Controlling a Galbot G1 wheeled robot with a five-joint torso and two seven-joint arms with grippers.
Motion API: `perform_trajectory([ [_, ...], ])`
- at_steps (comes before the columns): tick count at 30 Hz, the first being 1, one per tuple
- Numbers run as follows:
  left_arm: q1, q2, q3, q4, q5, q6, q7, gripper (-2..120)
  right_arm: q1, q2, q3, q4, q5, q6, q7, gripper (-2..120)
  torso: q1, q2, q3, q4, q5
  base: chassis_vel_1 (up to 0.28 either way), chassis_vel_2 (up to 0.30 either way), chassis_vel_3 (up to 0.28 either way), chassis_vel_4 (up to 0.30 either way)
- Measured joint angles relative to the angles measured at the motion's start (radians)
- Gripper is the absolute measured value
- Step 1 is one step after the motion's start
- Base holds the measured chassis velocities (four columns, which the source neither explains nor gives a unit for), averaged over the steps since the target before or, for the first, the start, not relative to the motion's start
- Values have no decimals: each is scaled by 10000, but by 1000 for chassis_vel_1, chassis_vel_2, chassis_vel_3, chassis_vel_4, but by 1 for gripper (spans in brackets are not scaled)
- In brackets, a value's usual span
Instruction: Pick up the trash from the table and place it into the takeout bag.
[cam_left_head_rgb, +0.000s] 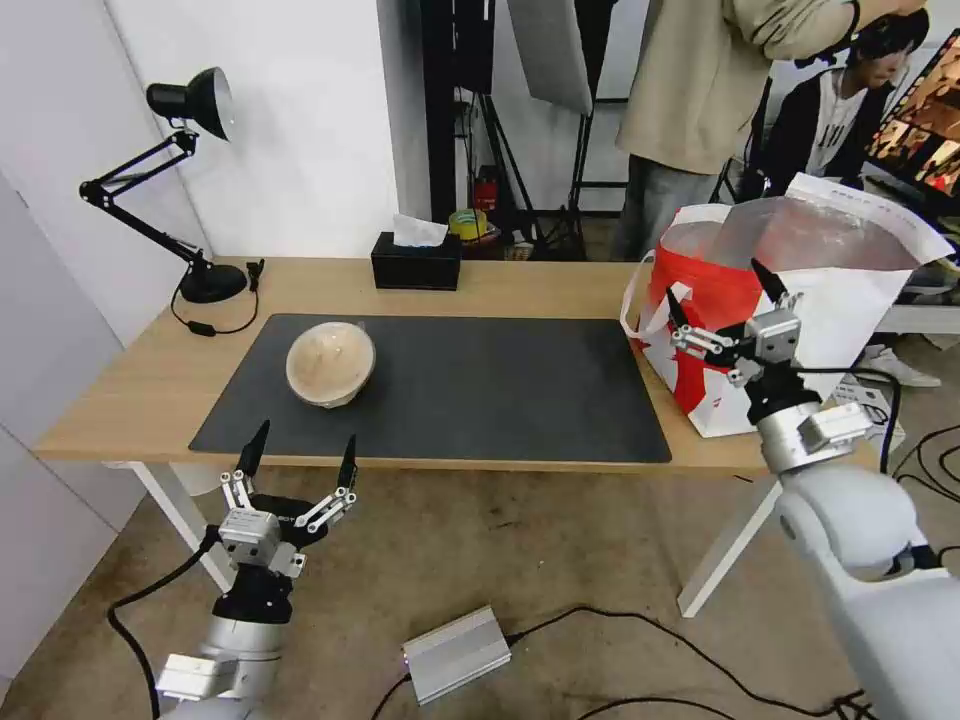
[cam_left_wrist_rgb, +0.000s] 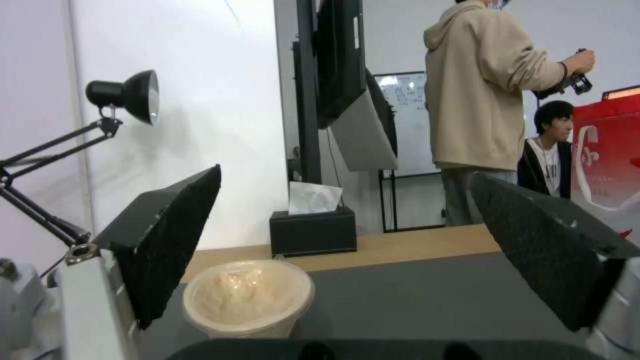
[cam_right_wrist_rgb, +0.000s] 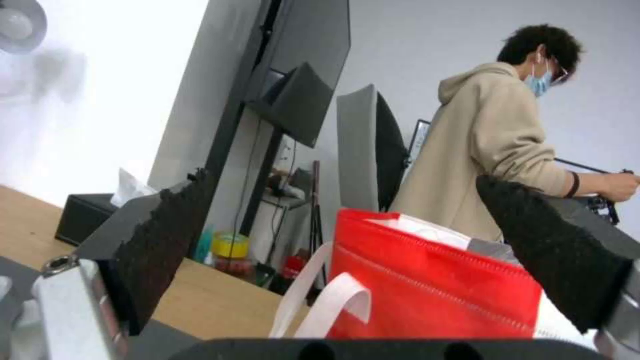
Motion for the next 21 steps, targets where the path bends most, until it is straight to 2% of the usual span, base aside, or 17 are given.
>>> perform_trajectory([
  [13,-157,-56,7,63,15,74,6,100,-807,789,-54,383,-518,333,-65,100,1,0,0,0,2,0,0,0,0],
  [21,-146,-55,-11,61,21,78,9,100,-1913,1232,124,959,-1041,446,-68,100,0,0,0,-1,2,0,0,0,0],
])
